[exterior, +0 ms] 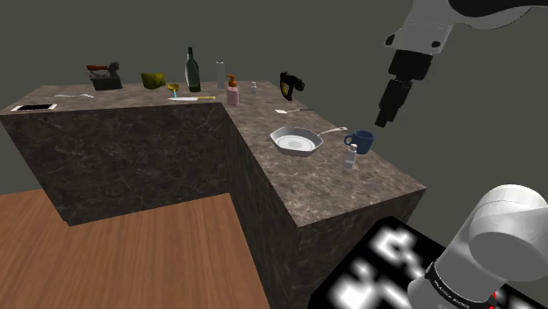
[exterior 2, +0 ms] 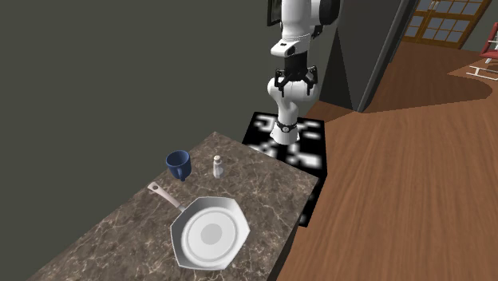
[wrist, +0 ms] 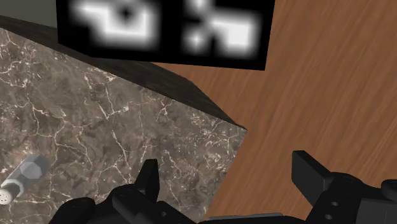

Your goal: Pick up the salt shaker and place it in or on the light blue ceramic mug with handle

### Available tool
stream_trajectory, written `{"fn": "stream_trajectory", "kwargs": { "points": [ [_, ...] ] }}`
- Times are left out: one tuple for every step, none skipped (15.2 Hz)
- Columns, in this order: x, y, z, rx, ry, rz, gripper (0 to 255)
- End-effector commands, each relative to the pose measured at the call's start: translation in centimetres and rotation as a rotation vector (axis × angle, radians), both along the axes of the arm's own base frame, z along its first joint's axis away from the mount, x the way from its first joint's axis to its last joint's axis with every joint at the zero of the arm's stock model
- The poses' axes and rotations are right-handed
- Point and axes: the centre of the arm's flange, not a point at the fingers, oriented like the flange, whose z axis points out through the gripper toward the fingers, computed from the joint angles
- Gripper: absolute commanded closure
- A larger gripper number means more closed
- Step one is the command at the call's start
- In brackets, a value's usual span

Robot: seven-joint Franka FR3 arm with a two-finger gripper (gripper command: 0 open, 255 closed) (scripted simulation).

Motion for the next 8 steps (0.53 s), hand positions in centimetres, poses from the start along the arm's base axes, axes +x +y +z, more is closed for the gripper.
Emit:
{"fn": "stream_trajectory", "kwargs": {
  "points": [
    [0.0, 0.0, 0.0, 0.000, 0.000, 0.000, 0],
    [0.5, -0.9, -0.7, -0.001, -0.003, 0.000, 0],
    [1.0, -1.9, -1.5, -0.002, -0.006, -0.001, 0],
    [1.5, -2.8, -2.2, -0.003, -0.009, -0.001, 0],
    [2.0, -3.8, -2.9, -0.003, -0.012, -0.001, 0],
    [2.5, -4.7, -3.7, -0.004, -0.015, -0.001, 0],
    [3.0, -5.7, -4.4, -0.005, -0.018, -0.002, 0],
    [3.5, -6.6, -5.1, -0.006, -0.021, -0.002, 0]
  ]
}}
